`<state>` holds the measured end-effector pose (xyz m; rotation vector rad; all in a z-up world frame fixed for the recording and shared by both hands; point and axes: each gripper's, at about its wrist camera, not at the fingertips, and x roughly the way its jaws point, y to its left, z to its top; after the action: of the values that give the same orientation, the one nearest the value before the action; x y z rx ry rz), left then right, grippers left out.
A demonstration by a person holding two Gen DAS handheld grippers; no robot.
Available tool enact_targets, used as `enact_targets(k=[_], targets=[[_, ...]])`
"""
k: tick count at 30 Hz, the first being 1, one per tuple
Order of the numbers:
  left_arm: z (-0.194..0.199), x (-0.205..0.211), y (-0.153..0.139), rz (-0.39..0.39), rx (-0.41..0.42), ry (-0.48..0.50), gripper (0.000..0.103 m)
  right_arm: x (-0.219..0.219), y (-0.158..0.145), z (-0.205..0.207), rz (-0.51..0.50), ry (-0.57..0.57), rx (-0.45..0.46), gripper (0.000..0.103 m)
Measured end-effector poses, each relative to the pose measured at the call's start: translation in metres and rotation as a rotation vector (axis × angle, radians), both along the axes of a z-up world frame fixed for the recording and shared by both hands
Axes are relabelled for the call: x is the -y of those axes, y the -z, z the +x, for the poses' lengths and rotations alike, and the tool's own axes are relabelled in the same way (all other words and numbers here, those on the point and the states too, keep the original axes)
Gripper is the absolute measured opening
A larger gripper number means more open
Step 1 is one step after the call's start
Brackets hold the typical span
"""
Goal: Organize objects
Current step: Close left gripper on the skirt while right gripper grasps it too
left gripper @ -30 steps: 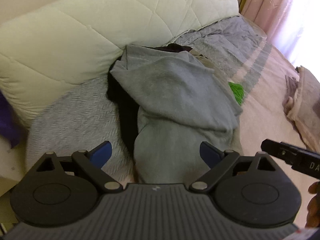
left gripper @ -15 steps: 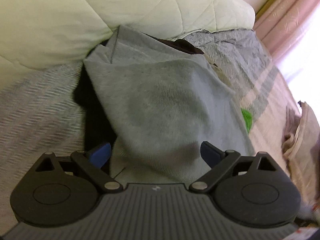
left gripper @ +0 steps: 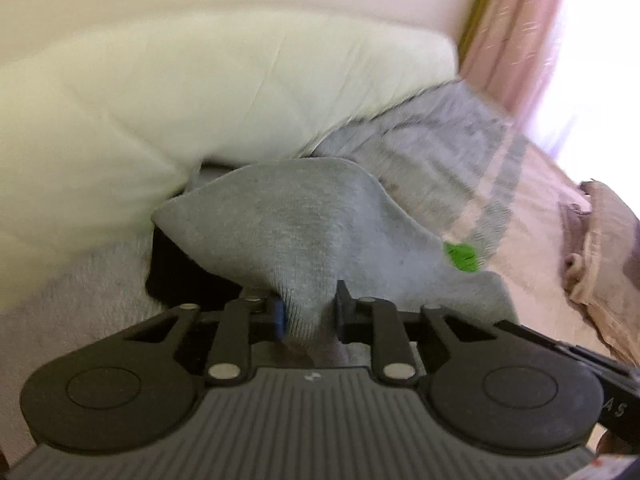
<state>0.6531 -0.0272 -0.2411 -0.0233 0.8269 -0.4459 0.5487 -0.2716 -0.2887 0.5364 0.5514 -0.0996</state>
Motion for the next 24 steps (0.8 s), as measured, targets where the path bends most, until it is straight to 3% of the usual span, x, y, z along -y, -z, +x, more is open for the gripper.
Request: enact_targets(k=[6,10,16,24], targets=[[-0.059,0.021,-0.074,-0.055,0.136,0.106,0.012,0.008,-0.063,-0.074,0.037,0.090,0.155,0.003],[-0.118,0.051,-0.128,-0.114,0.234,0.249,0.009,0.021,-0.110,-0.145,0.026,0.181,0.265,0.003],[-0.235,0.112,-0.188,-0.175,0.291,0.494,0.009,0.021,-0.177,-0.293,-0.047,0.370,0.397,0.003],[-0.406,0.191,-0.267,-0.390,0.244,0.782,0.008,0.023,-0.293,-0.517,-0.264,0.624,0.583,0.003]])
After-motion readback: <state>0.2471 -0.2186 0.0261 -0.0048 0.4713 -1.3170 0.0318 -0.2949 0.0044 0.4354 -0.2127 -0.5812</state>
